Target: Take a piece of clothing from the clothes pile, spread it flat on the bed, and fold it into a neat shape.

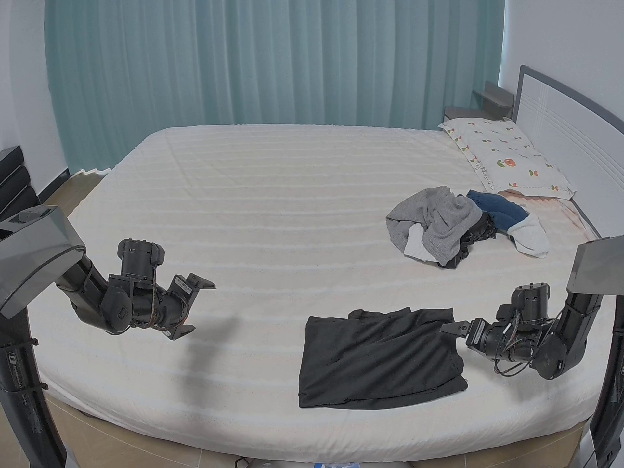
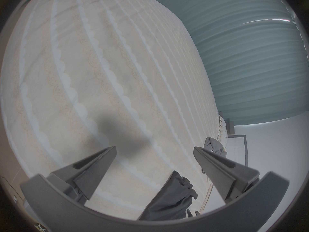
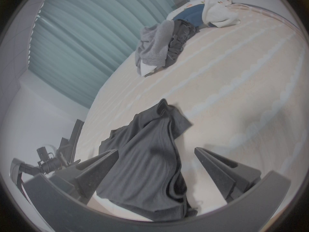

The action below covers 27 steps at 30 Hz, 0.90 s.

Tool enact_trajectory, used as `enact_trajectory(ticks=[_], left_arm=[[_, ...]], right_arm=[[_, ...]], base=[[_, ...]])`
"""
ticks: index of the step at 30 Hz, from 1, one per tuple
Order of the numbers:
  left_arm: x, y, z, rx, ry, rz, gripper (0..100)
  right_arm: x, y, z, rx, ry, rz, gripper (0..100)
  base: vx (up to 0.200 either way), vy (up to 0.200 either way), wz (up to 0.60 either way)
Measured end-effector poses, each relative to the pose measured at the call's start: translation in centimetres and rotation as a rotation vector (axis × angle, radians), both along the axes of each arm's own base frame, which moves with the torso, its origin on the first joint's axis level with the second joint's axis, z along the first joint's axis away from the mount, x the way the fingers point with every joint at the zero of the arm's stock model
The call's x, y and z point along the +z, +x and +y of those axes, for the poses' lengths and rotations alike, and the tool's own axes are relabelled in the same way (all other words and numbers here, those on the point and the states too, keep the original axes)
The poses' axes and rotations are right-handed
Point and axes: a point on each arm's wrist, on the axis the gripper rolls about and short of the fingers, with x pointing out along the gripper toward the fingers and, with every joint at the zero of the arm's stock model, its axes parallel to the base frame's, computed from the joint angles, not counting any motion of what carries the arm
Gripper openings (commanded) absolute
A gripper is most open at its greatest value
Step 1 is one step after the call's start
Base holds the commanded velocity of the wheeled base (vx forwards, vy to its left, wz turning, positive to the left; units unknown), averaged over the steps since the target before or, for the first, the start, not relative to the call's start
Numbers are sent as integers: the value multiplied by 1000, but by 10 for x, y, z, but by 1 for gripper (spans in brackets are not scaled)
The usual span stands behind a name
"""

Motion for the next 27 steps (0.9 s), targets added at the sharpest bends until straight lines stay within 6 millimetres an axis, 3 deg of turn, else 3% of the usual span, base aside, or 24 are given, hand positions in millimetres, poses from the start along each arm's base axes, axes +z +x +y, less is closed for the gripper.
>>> enact_trajectory(ticks=[6,13,14,27], left_arm=[[-1,0,0,-3,2,1,100],[-1,0,-1,-4,2,2,100],[-1,0,-1,-4,2,2,100],[0,0,-1,-2,0,1,100]], right_arm=[[-6,-8,8,33,-10,23,100],[-11,1,11,20,-24,15,100],[-11,1,11,15,-30,16,0],[-5,-11,11,-12,-69,21,0]], base=[[0,0,0],[0,0,0],[0,0,0],[0,0,0]])
